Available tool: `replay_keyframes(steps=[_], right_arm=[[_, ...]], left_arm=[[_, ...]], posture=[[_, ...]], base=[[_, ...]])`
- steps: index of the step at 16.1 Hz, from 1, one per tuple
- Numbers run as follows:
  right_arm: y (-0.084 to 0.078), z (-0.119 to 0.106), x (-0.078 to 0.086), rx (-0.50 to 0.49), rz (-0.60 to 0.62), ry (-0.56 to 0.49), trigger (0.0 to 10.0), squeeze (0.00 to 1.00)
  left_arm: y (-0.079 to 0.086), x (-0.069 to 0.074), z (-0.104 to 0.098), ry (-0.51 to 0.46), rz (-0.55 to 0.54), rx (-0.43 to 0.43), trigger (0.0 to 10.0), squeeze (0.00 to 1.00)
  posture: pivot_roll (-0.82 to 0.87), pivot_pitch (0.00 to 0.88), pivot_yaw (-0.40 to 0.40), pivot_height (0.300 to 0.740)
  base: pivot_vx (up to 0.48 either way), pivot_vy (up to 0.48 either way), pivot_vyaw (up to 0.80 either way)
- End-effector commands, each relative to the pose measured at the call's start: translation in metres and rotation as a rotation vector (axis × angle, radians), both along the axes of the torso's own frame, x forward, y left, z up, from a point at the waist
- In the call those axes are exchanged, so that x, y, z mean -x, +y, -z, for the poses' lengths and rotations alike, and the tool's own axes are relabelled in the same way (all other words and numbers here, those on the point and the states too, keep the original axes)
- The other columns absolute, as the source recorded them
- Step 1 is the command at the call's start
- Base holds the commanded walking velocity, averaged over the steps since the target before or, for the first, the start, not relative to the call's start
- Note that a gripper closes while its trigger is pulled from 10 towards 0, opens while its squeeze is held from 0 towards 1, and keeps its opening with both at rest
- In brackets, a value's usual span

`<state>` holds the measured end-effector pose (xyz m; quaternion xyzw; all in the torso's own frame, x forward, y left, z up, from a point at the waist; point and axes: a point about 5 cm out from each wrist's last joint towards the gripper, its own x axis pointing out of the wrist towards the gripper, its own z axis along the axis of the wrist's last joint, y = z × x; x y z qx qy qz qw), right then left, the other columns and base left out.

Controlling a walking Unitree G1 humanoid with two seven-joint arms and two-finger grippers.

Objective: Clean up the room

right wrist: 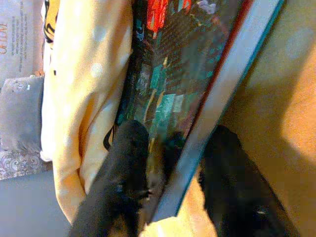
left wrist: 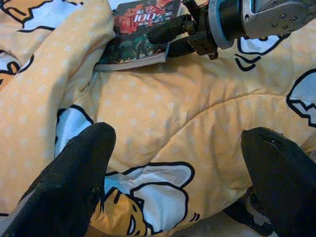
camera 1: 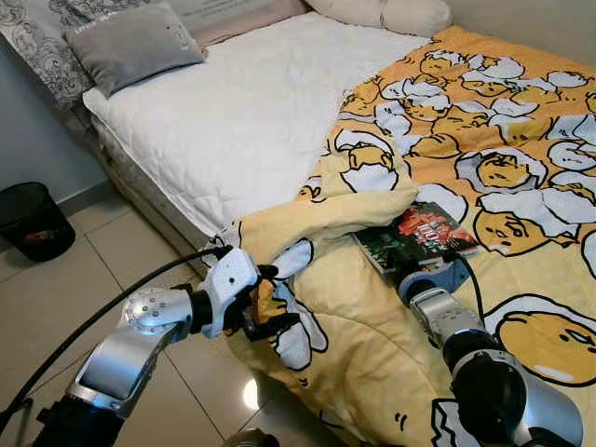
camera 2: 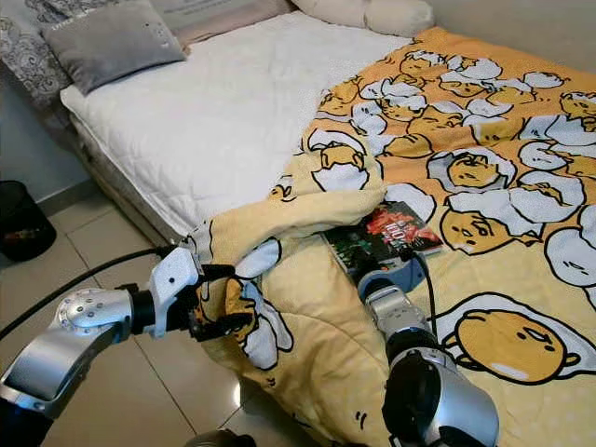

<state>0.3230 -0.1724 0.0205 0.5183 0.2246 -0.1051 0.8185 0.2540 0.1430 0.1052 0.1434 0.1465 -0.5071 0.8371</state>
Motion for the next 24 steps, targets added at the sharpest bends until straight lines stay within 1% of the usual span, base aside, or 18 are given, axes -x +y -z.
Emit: replay_keyframes(steps=[1, 4, 8, 11, 12, 13, 14, 16, 17, 18, 19, 20, 21, 22, 23, 24], right_arm=[[0.004, -0.004, -0.004, -0.004, 0.002, -0.007, 0.0, 0.0], [0.005, -0.005, -0.005, -0.004, 0.003, -0.006, 0.0, 0.0], [-0.002, -0.002, -0.002, 0.013, 0.015, 0.0, 0.0, 0.0], [-0.009, -0.003, -0.001, 0.113, -0.026, -0.037, 0.0, 0.0], [-0.015, -0.007, -0.001, 0.186, -0.043, -0.082, 0.0, 0.0], [-0.015, -0.007, -0.001, 0.186, -0.043, -0.082, 0.0, 0.0], [-0.024, -0.016, 0.0, 0.299, -0.038, -0.166, 0.0, 0.0], [-0.028, -0.031, 0.004, 0.455, -0.04, -0.266, 0.0, 0.0], [-0.027, -0.039, 0.006, 0.521, -0.05, -0.312, 0.0, 0.0], [-0.023, -0.061, 0.01, 0.729, -0.063, -0.411, 0.0, 0.0], [-0.021, -0.069, 0.012, 0.804, -0.067, -0.45, 0.0, 0.0], [-0.018, -0.082, 0.017, 0.945, -0.048, -0.498, 0.0, 0.0], [-0.018, -0.089, 0.024, 1.041, -0.004, -0.509, 0.0, 0.0], [-0.02, -0.089, 0.033, 1.079, 0.045, -0.471, 0.0, 0.0], [-0.024, -0.085, 0.043, 1.102, 0.1, -0.405, 0.0, 0.0], [-0.027, -0.082, 0.046, 1.126, 0.119, -0.372, 0.0, 0.0]], left_arm=[[0.004, -0.002, -0.003, -0.006, 0.0, -0.021, 10.0, 0.05], [0.003, -0.004, -0.006, -0.012, 0.003, -0.02, 10.0, 0.04], [0.001, -0.007, -0.007, -0.025, -0.005, -0.016, 10.0, 0.04], [-0.001, -0.007, -0.007, -0.05, -0.035, 0.004, 10.0, 0.05], [0.0, -0.008, -0.01, -0.08, -0.082, 0.026, 10.0, 0.05], [0.0, -0.008, -0.01, -0.08, -0.082, 0.026, 10.0, 0.05], [0.004, -0.014, -0.013, -0.139, -0.195, 0.065, 10.0, 0.05], [0.007, -0.018, -0.015, -0.191, -0.314, 0.103, 10.0, 0.04], [0.007, -0.019, -0.015, -0.199, -0.36, 0.114, 10.0, 0.03], [0.008, -0.022, -0.013, -0.223, -0.445, 0.121, 10.0, 0.03], [0.008, -0.023, -0.014, -0.236, -0.469, 0.125, 10.0, 0.03], [0.007, -0.023, -0.014, -0.262, -0.506, 0.125, 10.0, 0.04], [0.008, -0.025, -0.014, -0.288, -0.551, 0.122, 10.0, 0.04], [0.008, -0.026, -0.013, -0.287, -0.576, 0.122, 10.0, 0.02], [0.008, -0.025, -0.012, -0.27, -0.589, 0.124, 10.0, 0.02], [0.009, -0.025, -0.011, -0.271, -0.599, 0.123, 10.0, 0.02]], posture=[[-0.01, 0.0, 0.091, 0.74], [-0.01, 0.0, 0.092, 0.74], [-0.02, 0.0, 0.093, 0.74], [-0.02, 0.0, 0.073, 0.74], [-0.03, 0.0, 0.07, 0.74], [-0.03, 0.0, 0.07, 0.74], [-0.05, 0.0, 0.078, 0.74], [-0.08, 0.0, 0.088, 0.74], [-0.08, 0.0, 0.091, 0.74], [-0.09, 0.0, 0.085, 0.74], [-0.09, 0.0, 0.085, 0.74], [-0.09, 0.0, 0.075, 0.74], [-0.09, 0.0, 0.065, 0.74], [-0.09, 0.0, 0.062, 0.74], [-0.09, 0.0, 0.062, 0.74], [-0.09, 0.0, 0.063, 0.74]], base=[[0.0, 0.0, 0.0], [0.0, 0.0, 0.0], [0.0, 0.0, 0.0], [0.0, 0.0, 0.0], [0.0, 0.0, 0.0], [0.0, 0.0, 0.0], [0.0, 0.0, 0.0], [0.0, 0.0, 0.0], [0.0, 0.0, 0.0], [0.0, 0.0, 0.0], [0.0, 0.0, 0.0], [0.0, 0.0, 0.0], [0.0, 0.0, 0.0], [0.0, 0.0, 0.0], [0.0, 0.0, 0.0], [0.0, 0.0, 0.0]])
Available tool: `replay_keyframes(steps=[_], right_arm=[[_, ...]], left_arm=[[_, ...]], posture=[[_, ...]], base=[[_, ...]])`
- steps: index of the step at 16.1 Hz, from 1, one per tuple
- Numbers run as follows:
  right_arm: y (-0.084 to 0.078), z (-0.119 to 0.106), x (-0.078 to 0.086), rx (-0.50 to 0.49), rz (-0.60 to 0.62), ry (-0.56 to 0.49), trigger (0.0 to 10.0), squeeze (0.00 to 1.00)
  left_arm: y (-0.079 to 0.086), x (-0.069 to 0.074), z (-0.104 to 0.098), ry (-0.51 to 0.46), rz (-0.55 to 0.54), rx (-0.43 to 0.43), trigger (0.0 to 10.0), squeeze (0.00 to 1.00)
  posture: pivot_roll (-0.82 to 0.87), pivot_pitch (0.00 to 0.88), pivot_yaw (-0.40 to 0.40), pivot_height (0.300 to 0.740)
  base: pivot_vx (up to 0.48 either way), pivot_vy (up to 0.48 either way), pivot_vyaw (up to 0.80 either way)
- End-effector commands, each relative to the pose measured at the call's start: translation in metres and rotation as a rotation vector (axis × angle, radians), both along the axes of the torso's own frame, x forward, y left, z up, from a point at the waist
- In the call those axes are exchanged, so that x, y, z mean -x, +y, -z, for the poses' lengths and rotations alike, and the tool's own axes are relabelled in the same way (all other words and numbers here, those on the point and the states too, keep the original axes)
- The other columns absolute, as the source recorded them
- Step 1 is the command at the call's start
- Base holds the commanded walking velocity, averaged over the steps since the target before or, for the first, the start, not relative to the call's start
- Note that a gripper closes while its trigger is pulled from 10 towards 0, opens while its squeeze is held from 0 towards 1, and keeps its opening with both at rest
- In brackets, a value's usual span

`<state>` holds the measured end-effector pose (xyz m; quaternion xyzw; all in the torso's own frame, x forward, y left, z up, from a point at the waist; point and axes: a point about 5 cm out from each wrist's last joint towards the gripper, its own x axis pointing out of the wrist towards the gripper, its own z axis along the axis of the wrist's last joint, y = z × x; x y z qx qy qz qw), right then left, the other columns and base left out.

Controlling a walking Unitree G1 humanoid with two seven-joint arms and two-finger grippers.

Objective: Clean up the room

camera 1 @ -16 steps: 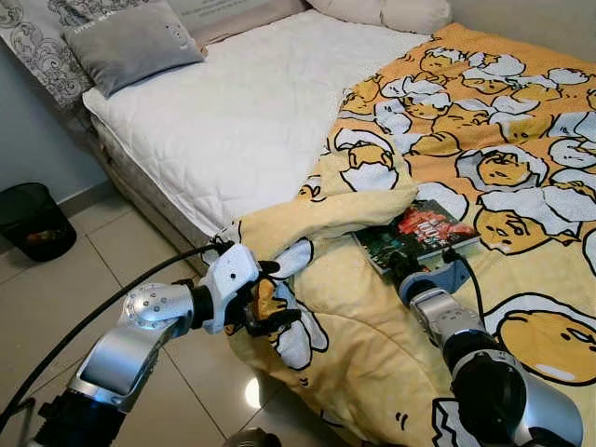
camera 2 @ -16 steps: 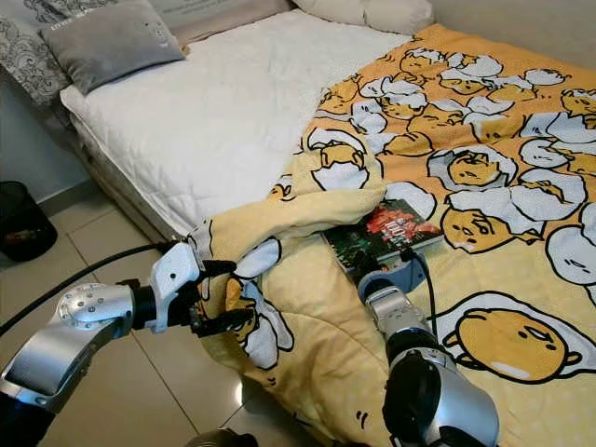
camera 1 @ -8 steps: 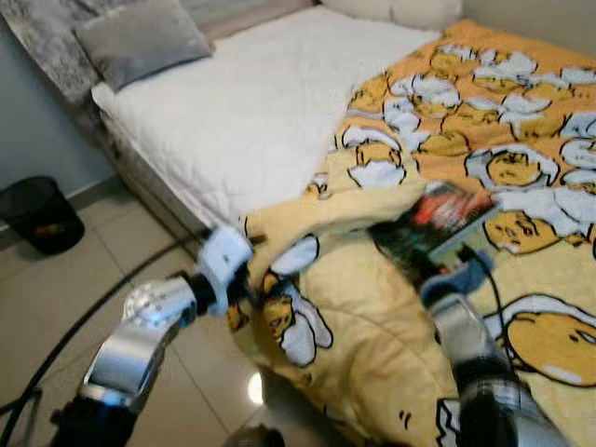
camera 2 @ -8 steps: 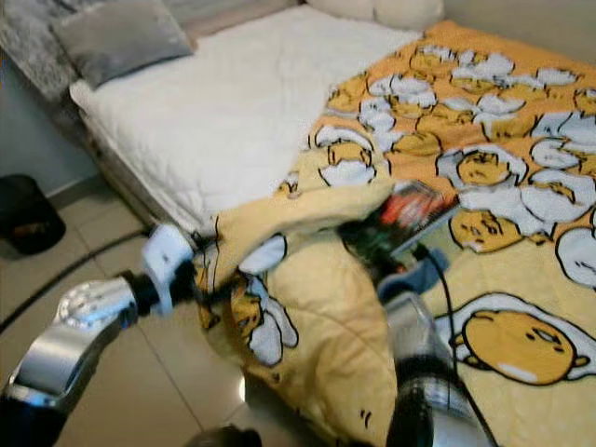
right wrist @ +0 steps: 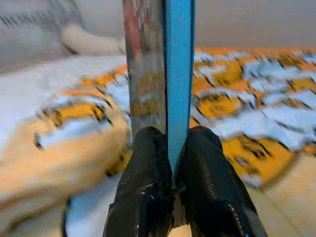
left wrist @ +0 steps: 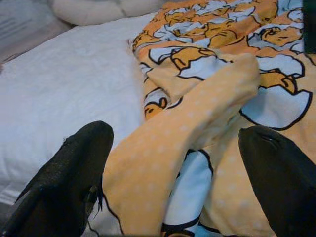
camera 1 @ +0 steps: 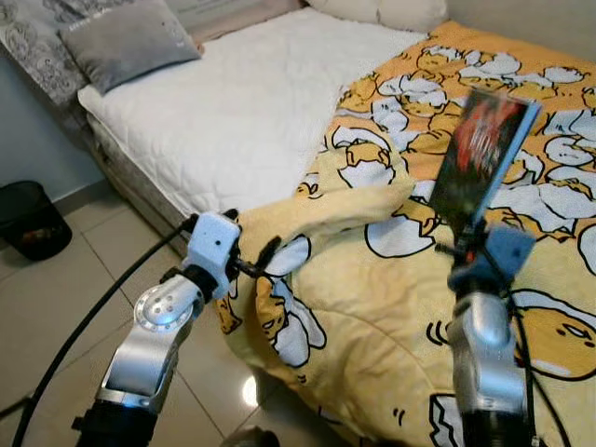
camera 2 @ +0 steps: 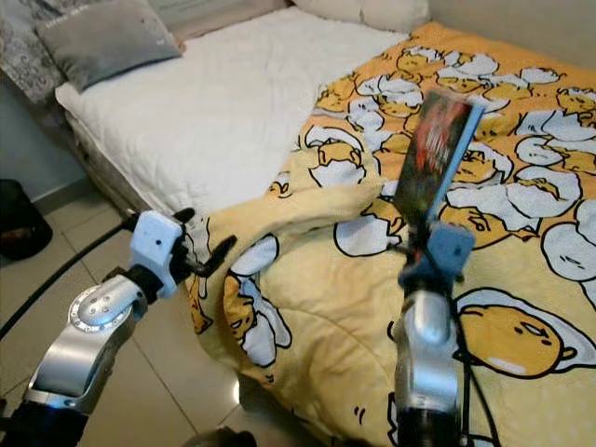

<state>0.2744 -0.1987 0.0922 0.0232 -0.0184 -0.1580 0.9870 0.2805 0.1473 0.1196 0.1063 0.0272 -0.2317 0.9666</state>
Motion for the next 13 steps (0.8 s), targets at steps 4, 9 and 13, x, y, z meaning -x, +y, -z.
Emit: replay_keyframes(steps=[4, 9, 13], right_arm=[[-0.0043, -0.0093, 0.0051, 0.194, 0.078, 0.014, 10.0, 0.0], [-0.0015, -0.0043, 0.005, 0.054, 0.128, 0.052, 10.0, 0.0], [0.002, -0.0051, 0.0022, -0.004, 0.126, 0.066, 10.0, 0.0]], left_arm=[[0.0076, -0.0013, 0.0077, 0.011, -0.066, -0.02, 10.0, 0.04], [0.0083, -0.0051, 0.0074, 0.002, -0.079, -0.036, 10.0, 0.04], [0.0124, -0.0058, 0.008, 0.005, -0.083, -0.05, 10.0, 0.04]], posture=[[-0.1, 0.0, 0.075, 0.74], [-0.08, 0.0, 0.064, 0.74], [-0.09, 0.0, 0.076, 0.74]], base=[[0.0, 0.0, 0.0], [0.0, 0.272, -0.57], [0.0, 0.273, -0.8]])
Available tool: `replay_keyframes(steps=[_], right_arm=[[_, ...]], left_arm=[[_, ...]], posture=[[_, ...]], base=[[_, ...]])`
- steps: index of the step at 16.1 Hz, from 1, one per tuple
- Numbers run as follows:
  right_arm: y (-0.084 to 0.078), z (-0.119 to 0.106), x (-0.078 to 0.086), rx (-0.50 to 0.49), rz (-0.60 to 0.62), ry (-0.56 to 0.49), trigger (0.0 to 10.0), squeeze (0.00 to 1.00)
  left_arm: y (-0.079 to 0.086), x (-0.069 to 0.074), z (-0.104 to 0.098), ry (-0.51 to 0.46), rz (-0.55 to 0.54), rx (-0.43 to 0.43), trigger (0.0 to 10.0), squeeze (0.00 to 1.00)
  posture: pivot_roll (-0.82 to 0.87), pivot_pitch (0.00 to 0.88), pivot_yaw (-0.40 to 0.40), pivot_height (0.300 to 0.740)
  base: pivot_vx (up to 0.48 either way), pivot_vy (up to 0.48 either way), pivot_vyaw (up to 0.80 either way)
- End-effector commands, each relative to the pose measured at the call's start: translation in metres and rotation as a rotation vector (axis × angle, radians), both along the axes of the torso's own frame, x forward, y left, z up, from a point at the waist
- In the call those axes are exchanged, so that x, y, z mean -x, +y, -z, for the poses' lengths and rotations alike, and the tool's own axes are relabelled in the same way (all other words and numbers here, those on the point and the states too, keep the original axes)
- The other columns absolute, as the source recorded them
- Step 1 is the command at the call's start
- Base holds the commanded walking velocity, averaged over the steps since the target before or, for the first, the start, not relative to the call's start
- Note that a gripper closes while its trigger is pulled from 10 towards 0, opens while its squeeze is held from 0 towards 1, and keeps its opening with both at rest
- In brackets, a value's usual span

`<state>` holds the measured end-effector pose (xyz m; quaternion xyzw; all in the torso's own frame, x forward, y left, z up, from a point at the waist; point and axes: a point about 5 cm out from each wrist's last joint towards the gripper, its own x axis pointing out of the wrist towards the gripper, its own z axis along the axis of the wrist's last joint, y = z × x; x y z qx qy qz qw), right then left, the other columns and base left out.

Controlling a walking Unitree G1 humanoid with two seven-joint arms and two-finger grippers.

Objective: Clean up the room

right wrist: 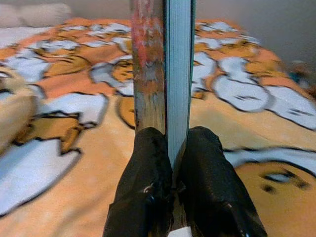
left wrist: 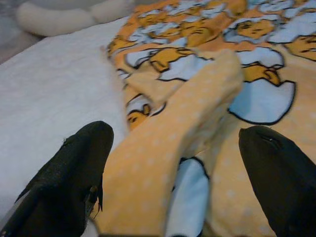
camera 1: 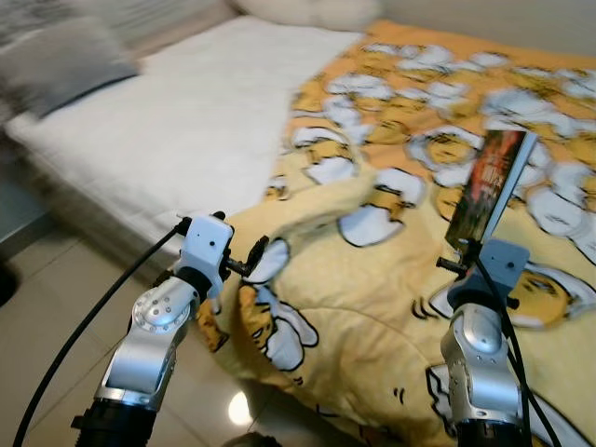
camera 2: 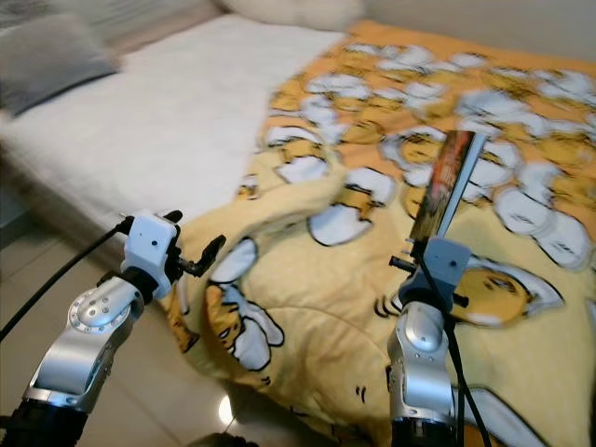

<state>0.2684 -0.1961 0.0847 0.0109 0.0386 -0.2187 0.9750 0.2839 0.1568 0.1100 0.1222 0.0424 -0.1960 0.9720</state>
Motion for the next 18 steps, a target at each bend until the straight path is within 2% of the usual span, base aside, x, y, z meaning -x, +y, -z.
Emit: replay_keyframes(steps=[1, 4, 12, 18], right_arm=[[0.001, -0.014, -0.005, -0.01, -0.004, -0.054, 10.0, 0.0], [0.01, -0.018, -0.01, -0.009, -0.062, -0.052, 10.0, 0.0], [0.01, -0.012, -0.009, -0.03, -0.081, 0.007, 10.0, 0.0], [0.011, -0.013, -0.009, -0.035, -0.103, 0.017, 10.0, 0.0]], left_arm=[[0.003, -0.003, -0.001, -0.007, -0.009, -0.015, 10.0, 0.04], [0.004, -0.006, -0.001, -0.001, -0.034, 0.007, 10.0, 0.04], [0.007, -0.011, -0.001, -0.003, -0.112, 0.057, 10.0, 0.05], [0.006, -0.012, -0.001, 0.001, -0.117, 0.066, 10.0, 0.04]], posture=[[-0.09, 0.0, 0.079, 0.74], [-0.1, 0.0, 0.083, 0.74], [-0.1, 0.0, 0.074, 0.74], [-0.11, 0.0, 0.076, 0.74]], base=[[0.0, 0.274, -0.8], [0.0, 0.295, -0.8], [0.0, 0.306, -0.8], [0.0, 0.305, -0.08]])
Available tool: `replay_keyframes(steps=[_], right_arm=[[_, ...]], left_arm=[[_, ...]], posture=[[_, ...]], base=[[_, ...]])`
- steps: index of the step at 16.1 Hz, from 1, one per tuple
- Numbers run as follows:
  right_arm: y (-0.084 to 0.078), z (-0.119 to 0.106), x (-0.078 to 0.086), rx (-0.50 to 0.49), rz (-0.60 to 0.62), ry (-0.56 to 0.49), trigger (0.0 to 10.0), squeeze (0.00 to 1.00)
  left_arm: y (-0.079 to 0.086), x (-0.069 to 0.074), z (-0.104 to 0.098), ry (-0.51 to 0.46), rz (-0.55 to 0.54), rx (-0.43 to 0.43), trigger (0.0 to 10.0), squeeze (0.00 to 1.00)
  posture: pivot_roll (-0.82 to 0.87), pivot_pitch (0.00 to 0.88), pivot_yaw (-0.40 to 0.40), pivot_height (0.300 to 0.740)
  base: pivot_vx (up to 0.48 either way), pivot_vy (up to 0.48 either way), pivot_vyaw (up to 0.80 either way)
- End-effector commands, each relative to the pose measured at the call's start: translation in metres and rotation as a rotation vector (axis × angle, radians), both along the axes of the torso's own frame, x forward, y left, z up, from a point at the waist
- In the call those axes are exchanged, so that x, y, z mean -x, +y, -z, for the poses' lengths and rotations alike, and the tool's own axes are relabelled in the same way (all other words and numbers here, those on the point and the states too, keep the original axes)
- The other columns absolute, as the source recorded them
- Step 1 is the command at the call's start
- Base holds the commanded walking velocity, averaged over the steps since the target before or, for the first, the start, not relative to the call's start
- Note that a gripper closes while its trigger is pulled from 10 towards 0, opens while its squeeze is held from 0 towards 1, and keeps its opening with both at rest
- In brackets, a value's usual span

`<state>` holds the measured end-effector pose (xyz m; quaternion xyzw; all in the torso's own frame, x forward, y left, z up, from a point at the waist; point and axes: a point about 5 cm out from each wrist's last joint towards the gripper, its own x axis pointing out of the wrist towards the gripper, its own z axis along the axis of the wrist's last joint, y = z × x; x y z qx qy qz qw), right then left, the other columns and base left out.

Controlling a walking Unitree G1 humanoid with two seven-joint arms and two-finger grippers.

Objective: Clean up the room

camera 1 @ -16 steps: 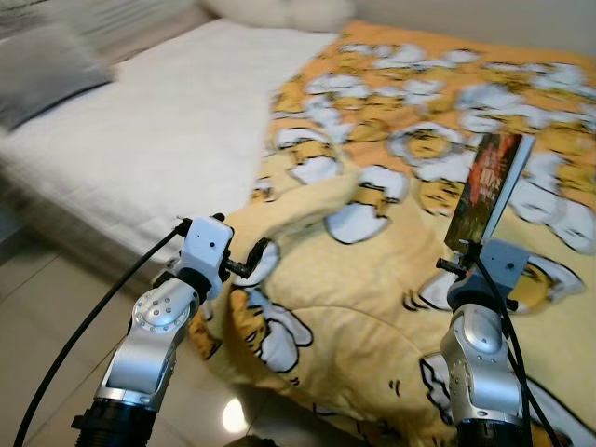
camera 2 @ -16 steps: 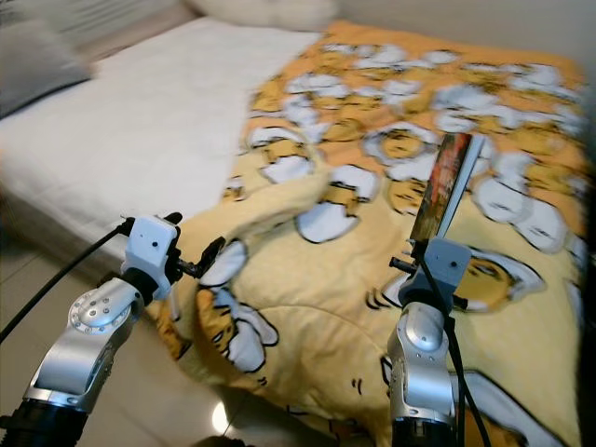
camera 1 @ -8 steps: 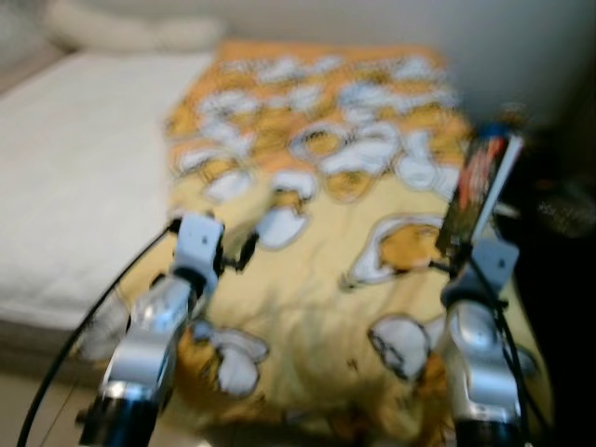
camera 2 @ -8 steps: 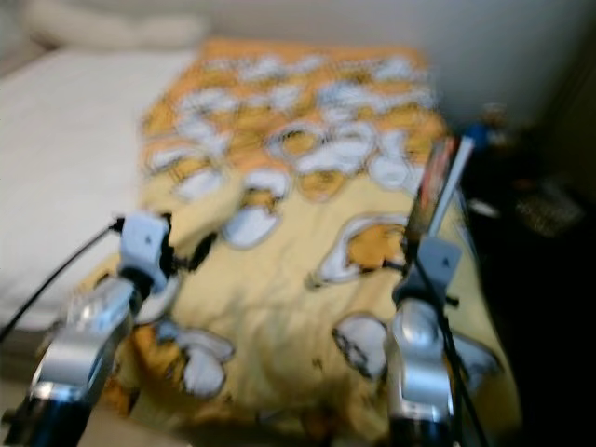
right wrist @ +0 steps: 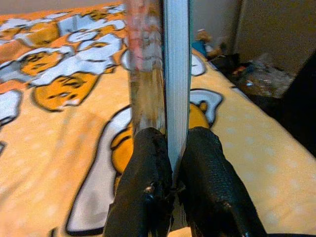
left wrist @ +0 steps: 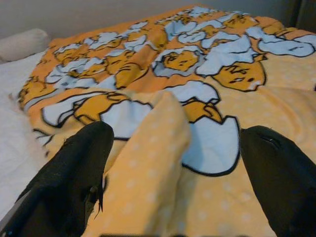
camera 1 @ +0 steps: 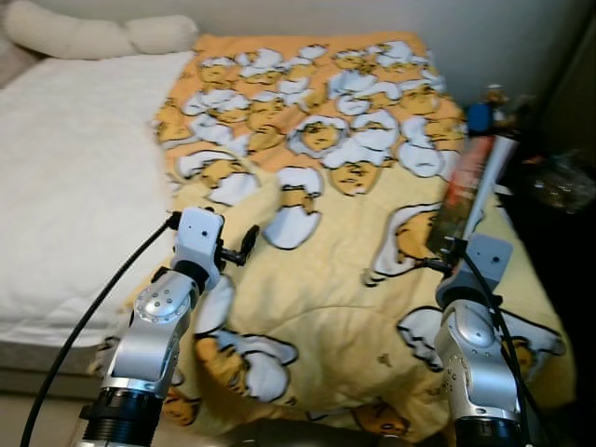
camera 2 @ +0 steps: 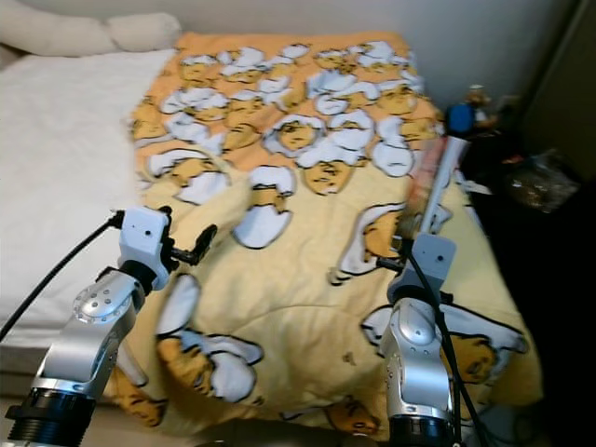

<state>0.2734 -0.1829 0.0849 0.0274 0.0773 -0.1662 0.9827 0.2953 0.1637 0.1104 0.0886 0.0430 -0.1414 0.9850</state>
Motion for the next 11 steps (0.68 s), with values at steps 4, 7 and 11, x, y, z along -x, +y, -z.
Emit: replay_keyframes(steps=[4, 7, 11], right_arm=[[0.0001, -0.0126, -0.0043, 0.032, -0.045, -0.033, 10.0, 0.0], [-0.0005, -0.0111, -0.0044, 0.027, -0.051, -0.023, 10.0, 0.0], [-0.0009, -0.0097, -0.003, 0.022, -0.053, -0.015, 10.0, 0.0]], left_arm=[[0.0019, 0.0, 0.0013, 0.007, -0.039, 0.033, 10.0, 0.05], [0.0021, 0.0008, 0.002, 0.008, -0.046, 0.039, 10.0, 0.05], [0.0033, 0.0008, 0.0019, 0.007, -0.05, 0.039, 10.0, 0.05]], posture=[[-0.1, 0.0, 0.057, 0.74], [-0.1, 0.0, 0.052, 0.74], [-0.1, 0.0, 0.054, 0.74]], base=[[0.0, 0.316, 0.0], [0.0, 0.336, -0.53], [0.0, 0.351, -0.8]])
